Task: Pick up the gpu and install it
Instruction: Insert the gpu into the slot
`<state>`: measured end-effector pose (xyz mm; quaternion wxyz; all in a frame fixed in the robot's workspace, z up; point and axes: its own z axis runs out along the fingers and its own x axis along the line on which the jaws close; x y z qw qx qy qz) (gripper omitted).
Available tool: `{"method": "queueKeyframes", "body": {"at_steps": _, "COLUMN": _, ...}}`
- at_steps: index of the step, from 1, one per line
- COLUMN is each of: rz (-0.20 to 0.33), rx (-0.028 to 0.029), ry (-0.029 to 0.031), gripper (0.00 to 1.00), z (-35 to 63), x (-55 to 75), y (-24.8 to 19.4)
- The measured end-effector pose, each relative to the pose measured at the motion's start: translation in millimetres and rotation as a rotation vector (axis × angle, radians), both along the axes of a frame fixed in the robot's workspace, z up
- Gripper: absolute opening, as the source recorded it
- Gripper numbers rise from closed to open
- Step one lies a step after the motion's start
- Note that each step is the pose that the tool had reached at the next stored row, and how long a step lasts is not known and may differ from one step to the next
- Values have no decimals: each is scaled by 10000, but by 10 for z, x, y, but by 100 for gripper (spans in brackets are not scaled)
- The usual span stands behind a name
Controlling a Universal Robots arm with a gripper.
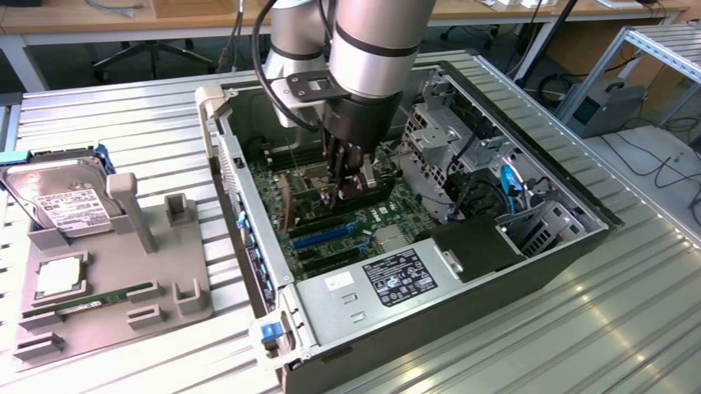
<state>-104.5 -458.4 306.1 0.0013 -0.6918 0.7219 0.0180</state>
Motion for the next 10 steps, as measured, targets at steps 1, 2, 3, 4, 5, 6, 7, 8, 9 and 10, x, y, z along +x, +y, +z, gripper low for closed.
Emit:
{"method": "queueKeyframes", "body": {"at_steps": 1, "rz": -1, "rx": 1, "ry": -1, "gripper": 28, "z": -4, "x": -5, "y": 0}}
{"method": "queueKeyframes", "body": {"at_steps": 2, "rz": 0, "rx": 1, "ry": -1, "gripper": 28, "z": -7, "x": -8, "y": 0}}
{"method": "queueKeyframes", "body": {"at_steps": 3, "rz": 1, "rx": 0, "ry": -1, "gripper": 28, "z": -12, "x": -12, "y": 0}}
{"method": "queueKeyframes", "body": {"at_steps": 4, "rz": 2, "rx": 1, "ry": -1, "gripper": 28, "z": -19, "x": -13, "y": 0}}
{"method": "queueKeyframes", "body": {"at_steps": 5, "rz": 2, "rx": 1, "ry": 0, "gripper": 28, "z": -30, "x": -14, "y": -1}}
{"method": "queueKeyframes", "body": {"at_steps": 6, "rz": 0, "rx": 1, "ry": -1, "gripper": 28, "z": -41, "x": -15, "y": -2}}
{"method": "queueKeyframes", "body": {"at_steps": 7, "rz": -1, "rx": 1, "ry": 0, "gripper": 28, "z": -51, "x": -15, "y": -3}}
{"method": "queueKeyframes", "body": {"at_steps": 8, "rz": -2, "rx": 0, "ry": 0, "gripper": 28, "z": -61, "x": -16, "y": -4}}
{"method": "queueKeyframes", "body": {"at_steps": 9, "rz": -2, "rx": 0, "ry": 0, "gripper": 28, "z": -71, "x": -17, "y": -4}}
{"method": "queueKeyframes", "body": {"at_steps": 10, "rz": -3, "rx": 1, "ry": 0, "gripper": 28, "z": -78, "x": -21, "y": -4}}
